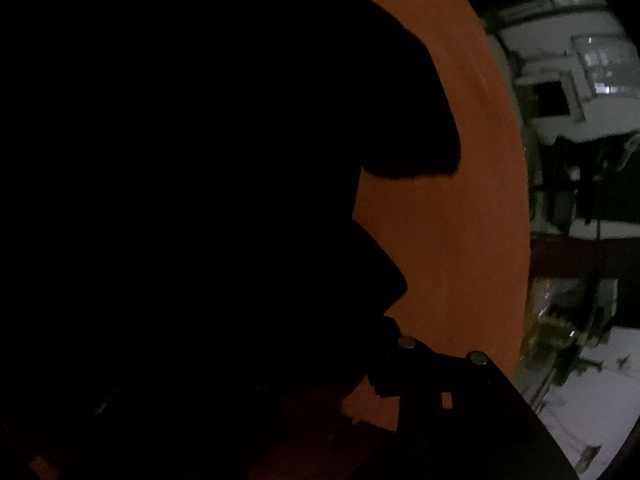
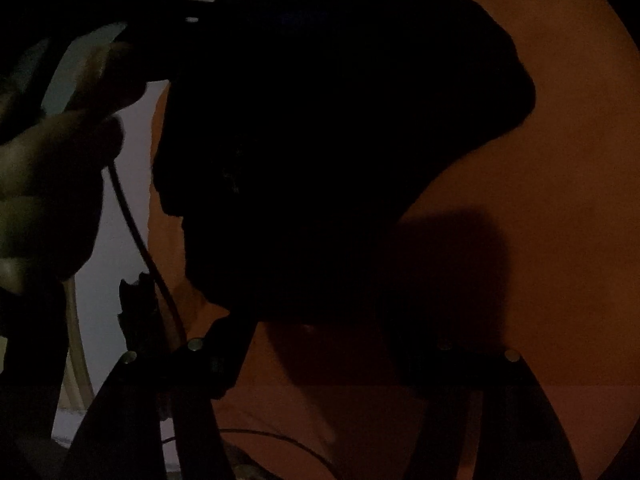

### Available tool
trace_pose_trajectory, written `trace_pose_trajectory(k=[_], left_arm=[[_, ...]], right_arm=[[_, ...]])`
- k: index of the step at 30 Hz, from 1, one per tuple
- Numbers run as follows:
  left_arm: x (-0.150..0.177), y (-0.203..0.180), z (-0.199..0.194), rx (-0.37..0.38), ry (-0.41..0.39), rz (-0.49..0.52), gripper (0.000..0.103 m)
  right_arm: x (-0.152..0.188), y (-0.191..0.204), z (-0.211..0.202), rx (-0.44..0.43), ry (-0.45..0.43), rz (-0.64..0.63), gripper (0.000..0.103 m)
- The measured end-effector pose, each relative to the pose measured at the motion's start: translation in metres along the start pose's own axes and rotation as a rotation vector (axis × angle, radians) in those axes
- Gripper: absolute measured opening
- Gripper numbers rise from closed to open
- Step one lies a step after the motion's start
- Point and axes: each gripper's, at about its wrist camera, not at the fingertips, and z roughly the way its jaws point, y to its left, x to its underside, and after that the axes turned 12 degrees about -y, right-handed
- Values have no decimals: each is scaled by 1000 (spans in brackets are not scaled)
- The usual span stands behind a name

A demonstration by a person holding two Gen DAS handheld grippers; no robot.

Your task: Fold clothes

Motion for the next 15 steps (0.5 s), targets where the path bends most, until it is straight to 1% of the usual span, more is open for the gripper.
trace_pose_trajectory(k=[1, 2, 3, 4, 5, 6, 7, 8, 9, 10, 12, 14, 15], left_arm=[[-1, -3, 0, 9, -22, 12, 20], [-2, -7, -2, 8, -45, 35, 13], [-3, -12, -4, 7, -68, 58, 12], [-3, -16, -6, 6, -91, 80, 9], [-4, -19, -10, 13, -110, 81, 8], [-4, -22, -15, 21, -130, 81, 8], [-8, -21, -25, 51, -165, 64, 7], [-11, -21, -35, 80, -201, 48, 7], [-15, -21, -49, 110, -243, 36, 7], [-18, -21, -64, 141, -286, 25, 6], [-31, -12, -104, 221, -378, -7, 6], [-36, -9, -150, 308, -478, -41, 5], [-36, -7, -168, 337, -526, -49, 5]], right_arm=[[0, -1, 1, -6, -5, 17, 63], [0, -4, 3, -7, -9, 41, 63], [0, -6, 4, -7, -14, 64, 62], [0, -8, 5, -8, -20, 78, 58], [0, -9, 6, -9, -26, 92, 51], [0, -11, 8, 2, -31, 103, 47], [-1, -13, 9, 18, -39, 113, 33], [-1, -15, 10, 13, -48, 125, 10], [-2, -16, 9, 0, -63, 133, 6], [-3, -16, 8, -13, -78, 141, 6], [-11, -3, -9, 28, -152, 55, 6], [-18, 11, -26, 69, -226, -31, 6], [-25, 24, -42, 92, -286, -104, 6]])
